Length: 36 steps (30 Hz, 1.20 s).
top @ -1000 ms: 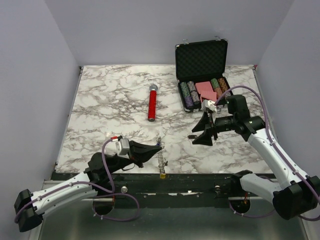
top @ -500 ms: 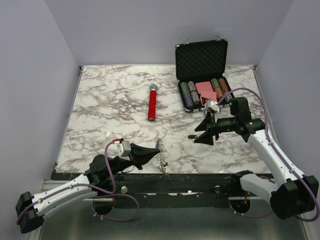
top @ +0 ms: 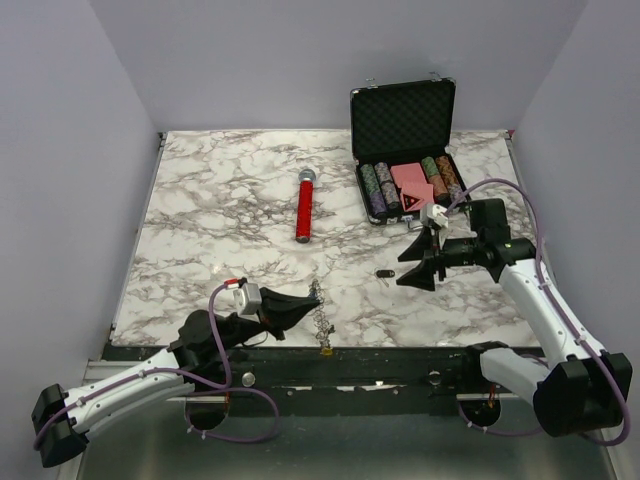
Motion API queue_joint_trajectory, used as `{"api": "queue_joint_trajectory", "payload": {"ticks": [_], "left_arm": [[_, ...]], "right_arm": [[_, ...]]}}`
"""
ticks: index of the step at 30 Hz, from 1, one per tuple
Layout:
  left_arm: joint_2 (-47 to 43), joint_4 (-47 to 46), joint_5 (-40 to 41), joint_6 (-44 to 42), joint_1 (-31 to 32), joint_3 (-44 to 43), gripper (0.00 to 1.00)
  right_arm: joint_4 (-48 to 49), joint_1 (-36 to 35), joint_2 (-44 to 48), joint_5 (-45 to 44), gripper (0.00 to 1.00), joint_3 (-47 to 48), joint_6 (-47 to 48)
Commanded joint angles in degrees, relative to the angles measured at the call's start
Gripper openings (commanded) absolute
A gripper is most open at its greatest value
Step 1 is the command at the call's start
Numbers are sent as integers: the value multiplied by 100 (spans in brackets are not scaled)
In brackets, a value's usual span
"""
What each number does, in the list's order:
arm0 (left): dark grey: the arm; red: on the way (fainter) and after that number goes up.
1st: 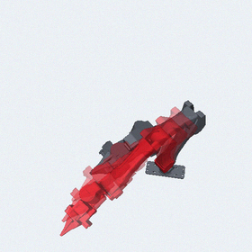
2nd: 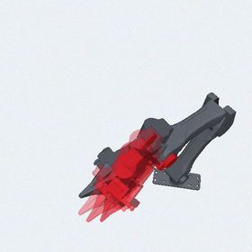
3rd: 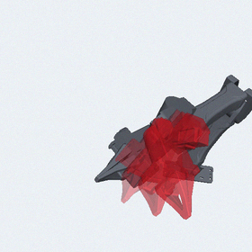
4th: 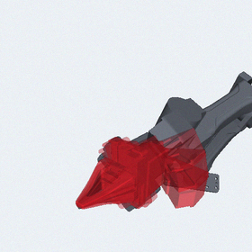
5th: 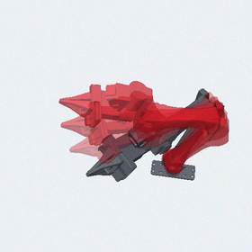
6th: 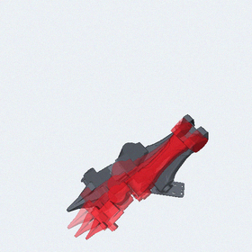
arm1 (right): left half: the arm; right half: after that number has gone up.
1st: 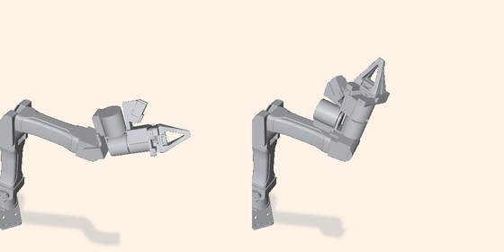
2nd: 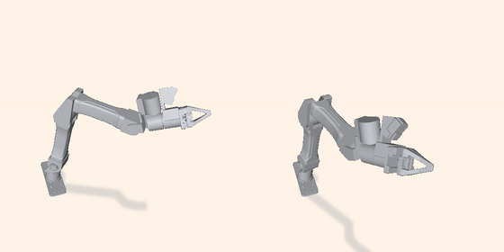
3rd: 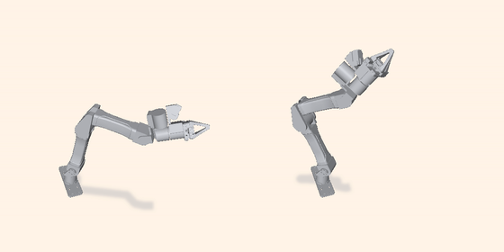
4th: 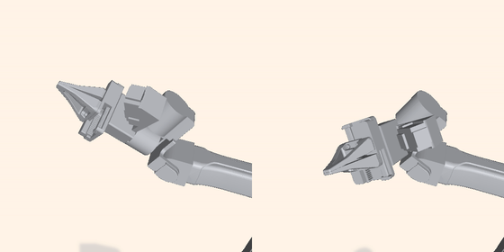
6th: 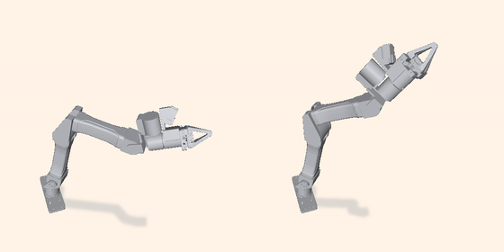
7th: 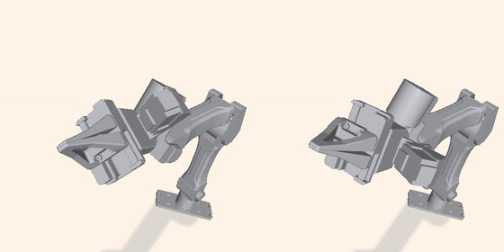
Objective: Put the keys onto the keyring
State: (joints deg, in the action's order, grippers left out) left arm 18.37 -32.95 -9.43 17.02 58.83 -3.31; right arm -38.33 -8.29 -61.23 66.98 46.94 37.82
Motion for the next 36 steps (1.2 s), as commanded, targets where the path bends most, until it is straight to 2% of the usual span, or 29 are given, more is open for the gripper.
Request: {"api": "queue_joint_trajectory", "payload": {"ticks": [1,17,36], "left_arm": [[-71,-238,20,-128,-29,94,0],[-44,-291,-94,-207,-29,76,0],[-79,-247,-50,-172,-29,32,0]], "right_arm": [[-307,222,-29,289,72,-62,374],[-500,996,15,509,72,-167,744],[-316,1049,191,588,74,-203,718]]}}
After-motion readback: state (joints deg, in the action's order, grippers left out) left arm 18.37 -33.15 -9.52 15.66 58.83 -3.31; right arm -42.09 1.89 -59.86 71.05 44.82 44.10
